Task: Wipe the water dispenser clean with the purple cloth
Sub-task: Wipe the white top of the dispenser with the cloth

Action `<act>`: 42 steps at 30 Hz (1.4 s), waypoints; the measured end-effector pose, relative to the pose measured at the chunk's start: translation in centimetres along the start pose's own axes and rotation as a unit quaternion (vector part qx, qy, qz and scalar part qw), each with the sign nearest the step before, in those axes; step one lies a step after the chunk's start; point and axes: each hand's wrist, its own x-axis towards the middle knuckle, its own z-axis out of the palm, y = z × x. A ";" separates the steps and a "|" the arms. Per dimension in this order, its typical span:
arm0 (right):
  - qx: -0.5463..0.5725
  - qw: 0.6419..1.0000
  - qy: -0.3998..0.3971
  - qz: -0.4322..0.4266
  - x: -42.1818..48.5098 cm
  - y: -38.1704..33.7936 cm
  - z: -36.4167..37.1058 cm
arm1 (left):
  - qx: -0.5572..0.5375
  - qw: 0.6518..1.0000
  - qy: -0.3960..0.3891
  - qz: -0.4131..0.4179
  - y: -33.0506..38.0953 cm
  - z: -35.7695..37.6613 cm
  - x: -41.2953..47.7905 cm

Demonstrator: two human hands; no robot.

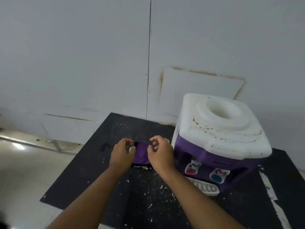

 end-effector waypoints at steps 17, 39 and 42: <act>-0.173 0.979 0.016 0.111 7.1 12.9 12.1 | 0.238 0.969 0.043 -0.049 -8.1 12.1 8.0; 0.289 0.943 0.121 -0.109 -1.7 3.5 4.9 | -0.288 0.953 0.069 0.059 4.7 2.6 -3.3; 0.294 0.938 0.128 -0.129 -3.0 2.7 1.7 | -0.354 0.930 0.040 0.093 7.5 1.5 -5.4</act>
